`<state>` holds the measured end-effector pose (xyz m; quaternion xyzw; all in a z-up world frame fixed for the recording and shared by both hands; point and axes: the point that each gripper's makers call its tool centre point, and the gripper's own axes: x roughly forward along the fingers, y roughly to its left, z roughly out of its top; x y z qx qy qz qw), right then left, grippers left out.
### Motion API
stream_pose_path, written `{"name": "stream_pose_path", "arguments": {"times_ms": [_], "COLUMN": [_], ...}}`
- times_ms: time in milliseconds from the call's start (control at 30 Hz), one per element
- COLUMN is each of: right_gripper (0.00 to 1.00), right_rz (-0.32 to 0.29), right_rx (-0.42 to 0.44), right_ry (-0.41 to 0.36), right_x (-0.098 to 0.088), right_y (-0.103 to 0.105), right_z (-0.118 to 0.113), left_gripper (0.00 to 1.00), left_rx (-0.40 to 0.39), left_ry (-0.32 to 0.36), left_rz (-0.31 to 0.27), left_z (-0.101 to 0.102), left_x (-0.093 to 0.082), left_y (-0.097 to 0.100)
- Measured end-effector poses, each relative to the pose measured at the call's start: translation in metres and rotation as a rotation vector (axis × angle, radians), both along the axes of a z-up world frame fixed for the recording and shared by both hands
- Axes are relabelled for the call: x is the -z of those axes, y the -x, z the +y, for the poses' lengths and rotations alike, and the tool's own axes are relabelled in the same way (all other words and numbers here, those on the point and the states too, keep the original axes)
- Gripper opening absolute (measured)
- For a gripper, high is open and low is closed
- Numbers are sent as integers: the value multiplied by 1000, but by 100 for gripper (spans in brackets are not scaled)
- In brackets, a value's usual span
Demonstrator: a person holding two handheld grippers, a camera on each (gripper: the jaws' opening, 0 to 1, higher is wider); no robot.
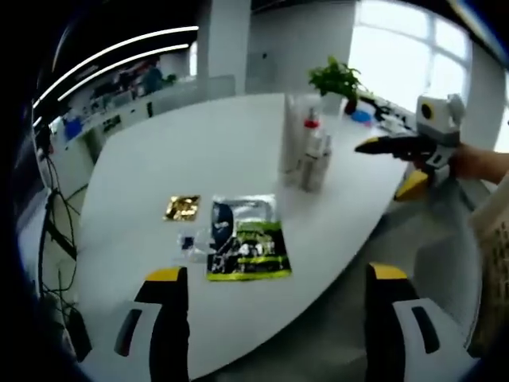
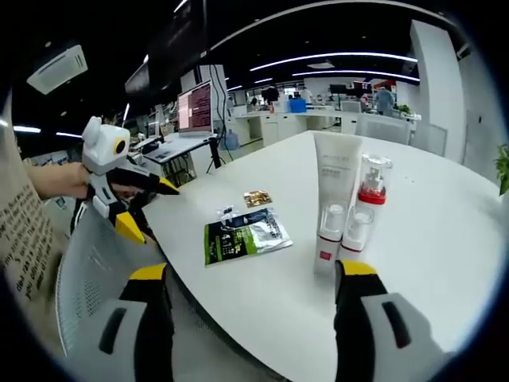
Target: Arrange the skincare products in the storage area until every visible bottle or jar stands upright without overlapping.
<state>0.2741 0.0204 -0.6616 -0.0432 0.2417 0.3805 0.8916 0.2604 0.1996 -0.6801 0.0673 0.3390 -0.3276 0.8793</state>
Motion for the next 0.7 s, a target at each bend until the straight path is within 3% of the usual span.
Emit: {"name": "stream_pose_path", "arguments": {"times_ms": [267, 500, 700], "right_gripper": [87, 87, 86], "right_rz": [-4, -18, -24], "right_rx": [22, 2, 11], "right_ry": [-38, 17, 16], "right_x": [-10, 0, -1], "right_y": [8, 16, 15], "right_z": [4, 7, 4], "left_gripper": [96, 96, 96], "left_rx": [-65, -76, -69], "left_ry": [37, 15, 2], "left_rz": [-23, -38, -42], "left_z": [7, 7, 6], "left_x": [-8, -2, 0], "left_y": [8, 9, 11]}}
